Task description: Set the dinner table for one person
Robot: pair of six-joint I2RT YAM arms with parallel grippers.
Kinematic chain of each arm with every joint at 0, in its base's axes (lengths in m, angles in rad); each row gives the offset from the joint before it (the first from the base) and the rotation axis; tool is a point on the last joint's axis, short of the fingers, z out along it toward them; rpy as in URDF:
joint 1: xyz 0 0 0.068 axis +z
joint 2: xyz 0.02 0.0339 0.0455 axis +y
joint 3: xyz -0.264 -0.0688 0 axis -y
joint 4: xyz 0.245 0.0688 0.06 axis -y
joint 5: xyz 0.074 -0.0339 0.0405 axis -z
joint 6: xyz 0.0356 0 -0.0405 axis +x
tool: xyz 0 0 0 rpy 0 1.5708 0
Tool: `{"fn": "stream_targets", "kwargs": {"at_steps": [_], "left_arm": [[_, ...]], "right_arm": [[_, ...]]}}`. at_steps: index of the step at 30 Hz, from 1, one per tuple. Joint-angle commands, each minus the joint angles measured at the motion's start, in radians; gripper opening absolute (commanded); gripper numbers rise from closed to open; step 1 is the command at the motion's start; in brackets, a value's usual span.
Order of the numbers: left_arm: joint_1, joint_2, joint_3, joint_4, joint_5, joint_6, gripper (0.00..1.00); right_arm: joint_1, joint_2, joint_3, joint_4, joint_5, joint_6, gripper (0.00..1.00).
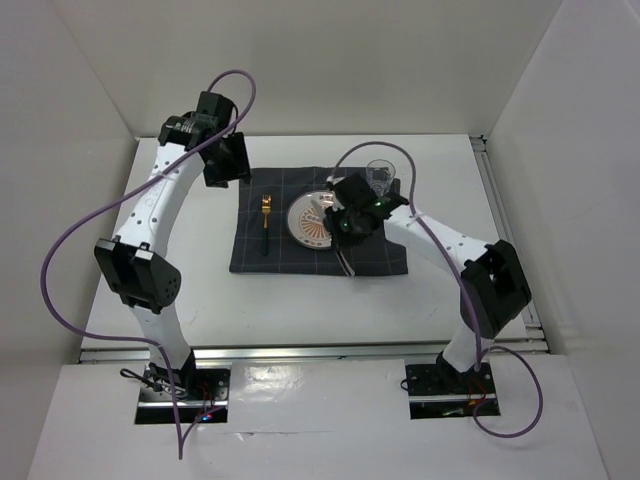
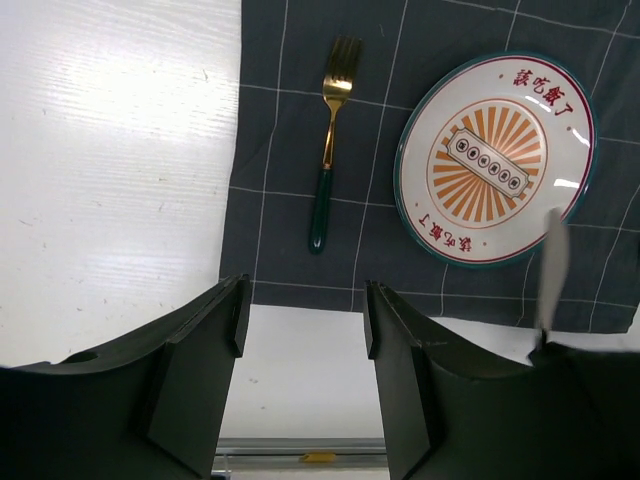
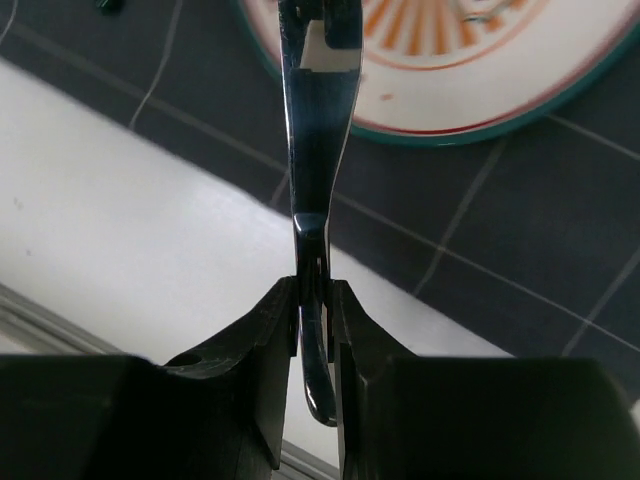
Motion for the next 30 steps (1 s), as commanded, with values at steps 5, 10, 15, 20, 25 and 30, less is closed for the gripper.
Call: {"fn": "stream_targets", "kwargs": {"at_steps": [5,10,15,20,25,30], "left_arm": [[0.012,0.000,0.036,0.008,0.030,0.012,0.66],[0.012,0.010,0.047,0.017,0.041,0.031,0.66],[0.021,0.030,0.079,0.004,0.041,0.042,0.66],[0.030,0.030,0.070,0.004,0.041,0.051,0.66],[0.050,0.017,0.056,0.004,0.041,0.060,0.66],[0.061,-0.003,0.024,0.017,0.050,0.060,0.66]], "right_arm": [[-0.160,0.013,0.034,-0.051,-0.053,0.122,0.07],[-0.278,-0.003,-0.035,0.013,-0.085,0.205,0.07],[-0.298,0.065,-0.014,0.013,-0.044,0.205,0.06],[-0.349,0.128,0.028,0.013,-0.037,0.214,0.06],[-0.383,0.183,0.069,0.024,-0.027,0.226,0.06],[-0.392,0.240,0.104,0.024,-0.004,0.217,0.06]]}}
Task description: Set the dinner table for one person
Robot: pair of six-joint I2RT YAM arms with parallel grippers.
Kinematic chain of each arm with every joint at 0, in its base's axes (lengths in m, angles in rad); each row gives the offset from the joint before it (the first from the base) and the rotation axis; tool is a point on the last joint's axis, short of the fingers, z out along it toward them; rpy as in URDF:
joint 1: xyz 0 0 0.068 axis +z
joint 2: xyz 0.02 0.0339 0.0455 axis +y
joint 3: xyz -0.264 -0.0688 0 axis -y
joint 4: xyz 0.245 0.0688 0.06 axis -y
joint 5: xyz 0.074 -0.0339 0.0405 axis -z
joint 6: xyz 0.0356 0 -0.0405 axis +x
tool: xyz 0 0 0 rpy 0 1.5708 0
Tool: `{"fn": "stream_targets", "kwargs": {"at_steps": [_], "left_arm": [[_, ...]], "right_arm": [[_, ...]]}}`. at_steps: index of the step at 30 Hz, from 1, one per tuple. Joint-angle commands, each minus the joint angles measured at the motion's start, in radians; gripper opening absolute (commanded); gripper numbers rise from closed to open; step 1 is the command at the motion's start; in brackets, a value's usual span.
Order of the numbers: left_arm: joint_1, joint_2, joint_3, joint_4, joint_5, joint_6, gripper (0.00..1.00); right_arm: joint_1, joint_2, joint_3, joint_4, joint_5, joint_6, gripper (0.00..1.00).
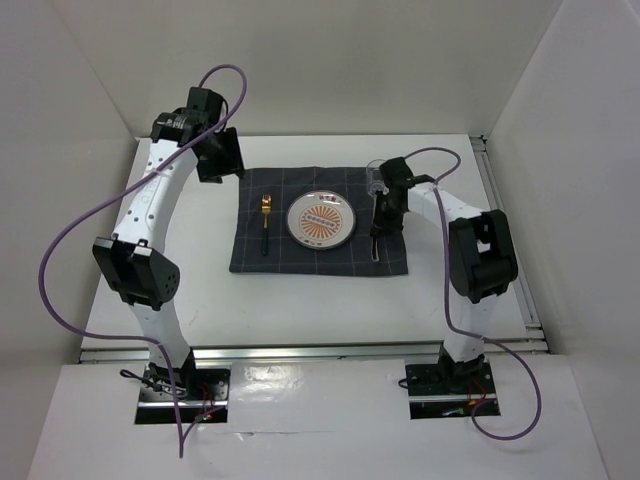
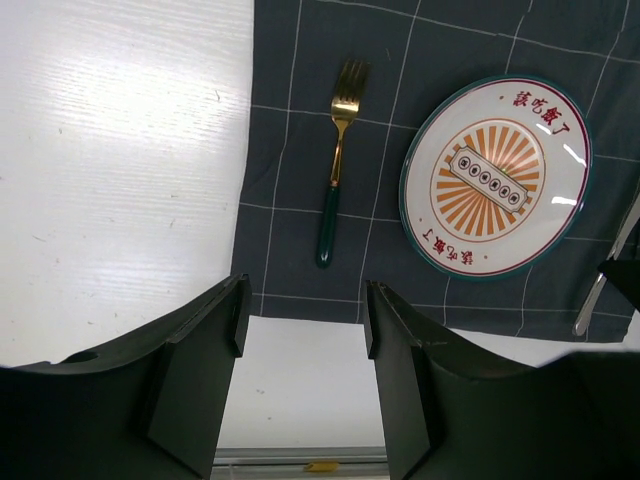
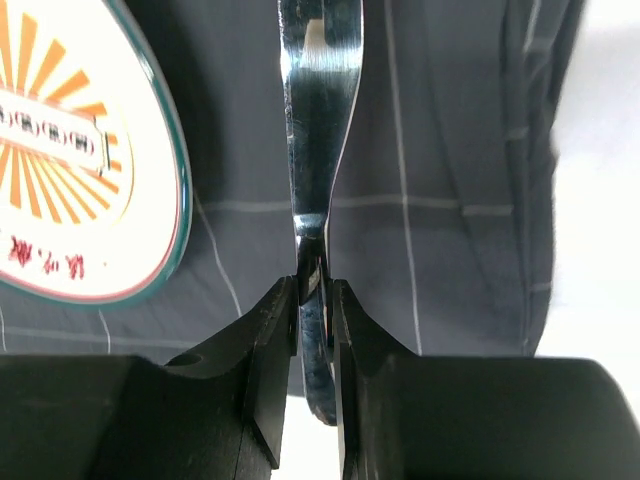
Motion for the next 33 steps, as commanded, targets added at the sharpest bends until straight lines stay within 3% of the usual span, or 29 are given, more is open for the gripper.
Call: {"fn": "stream_targets", "kwargs": {"at_steps": [1,9,13,14,17,18,21,27,29,33], "left_arm": [[0.007,-0.024,-0.015,0.014,0.017,0.038,0.66],[0.016,-0.033,-0.015,0.014,0.017,0.047,0.66],[0.016,-0.033,-0.015,0.005,0.017,0.047,0.66],[0.016,-0.042,-0.015,0.005,0.017,0.047,0.66],[0.016,-0.042,-0.024,0.005,0.017,0.047,0.66],[0.016,-0.042,-0.024,0.005,0.017,0.047,0.66],[0.016,-0.052,-0.024,0.005,0.017,0.047,0.66],[0.016,-0.081,-0.049,0.023,0.004,0.026,0.64],[0.025,-0.122,-0.099,0.072,0.013,0.026,0.64],[0.025,-0.174,-0.176,0.128,0.031,0.026,0.64]], "right_arm": [[-0.004,0.039,0.072,0.034,0.029,-0.005,0.06],[-0.004,0.127,0.140,0.034,0.078,-0.025,0.10],[-0.004,0.127,0.140,0.034,0.078,-0.036,0.37],[-0.004,0.127,0.140,0.034,0.078,-0.036,0.54],[-0.004,0.092,0.140,0.024,0.087,-0.036,0.76],[0.007,0.082,0.140,0.009,0.087,-0.036,0.88],[0.007,0.032,0.162,-0.045,0.112,-0.045,1.00],[-0.028,-0.158,0.186,-0.169,0.187,-0.079,1.00],[-0.131,-0.185,0.239,-0.238,0.243,-0.057,1.00],[-0.217,-0.220,0.267,-0.315,0.316,-0.046,1.00]]}}
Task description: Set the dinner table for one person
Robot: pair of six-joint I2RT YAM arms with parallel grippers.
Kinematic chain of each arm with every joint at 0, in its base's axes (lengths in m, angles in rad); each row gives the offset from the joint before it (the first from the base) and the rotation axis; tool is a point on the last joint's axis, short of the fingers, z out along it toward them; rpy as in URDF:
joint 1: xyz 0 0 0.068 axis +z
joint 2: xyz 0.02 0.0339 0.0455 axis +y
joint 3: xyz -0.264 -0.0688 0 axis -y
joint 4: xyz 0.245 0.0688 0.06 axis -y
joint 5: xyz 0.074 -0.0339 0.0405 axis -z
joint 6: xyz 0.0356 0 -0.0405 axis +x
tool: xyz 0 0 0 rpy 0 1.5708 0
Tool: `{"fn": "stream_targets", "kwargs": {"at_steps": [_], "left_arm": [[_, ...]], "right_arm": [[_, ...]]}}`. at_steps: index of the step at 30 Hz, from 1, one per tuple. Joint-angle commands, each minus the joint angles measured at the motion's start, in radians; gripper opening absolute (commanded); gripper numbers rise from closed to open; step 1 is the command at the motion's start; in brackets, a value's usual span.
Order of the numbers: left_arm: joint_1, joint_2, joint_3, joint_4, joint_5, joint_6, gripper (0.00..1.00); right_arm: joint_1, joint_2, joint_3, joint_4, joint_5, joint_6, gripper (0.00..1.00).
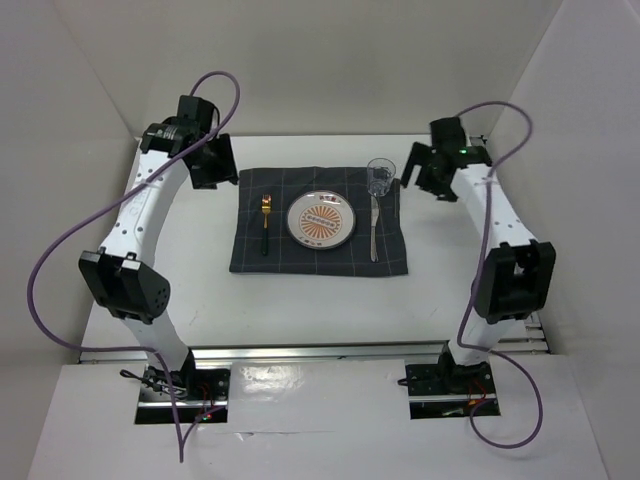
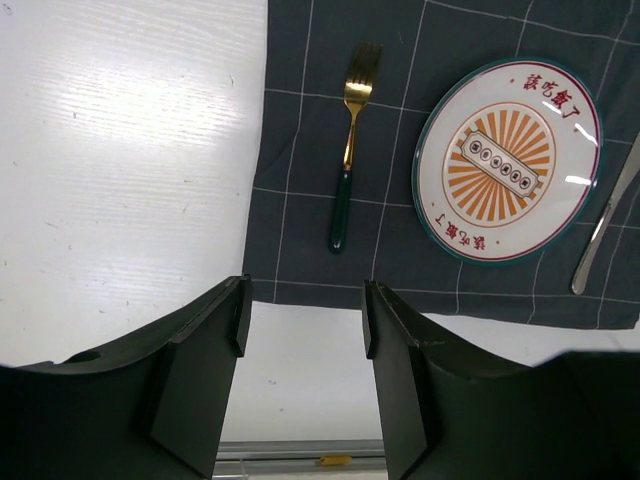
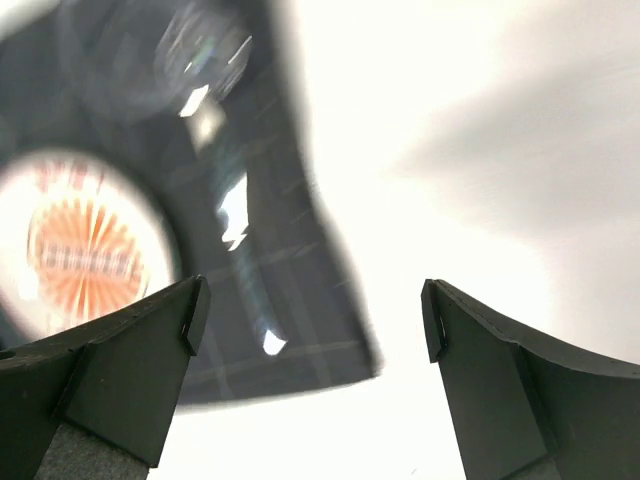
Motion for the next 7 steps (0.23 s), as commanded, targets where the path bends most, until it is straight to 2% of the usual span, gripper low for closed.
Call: {"fn": "stream_targets", "kwargs": {"at_steps": [1,5,7], "left_arm": [[0.006,-0.069,-0.039,0.072,0.033,-0.006,0.64],[0.006,-0.069,-0.048,0.092,0.054,-0.016,0.64],[0.006,-0.069,-0.057,0.101,0.065,-0.016,0.64]], "right_arm": [[-0.096,-0.075,0.015,-0.123,0.123,0.020,1.00],[-0.132,-0.177,-0.103,-0.084,0.123,0.020,1.00],[-0.156,-0.235,-0.157,-0.026,0.050,-0.016,0.97]]}}
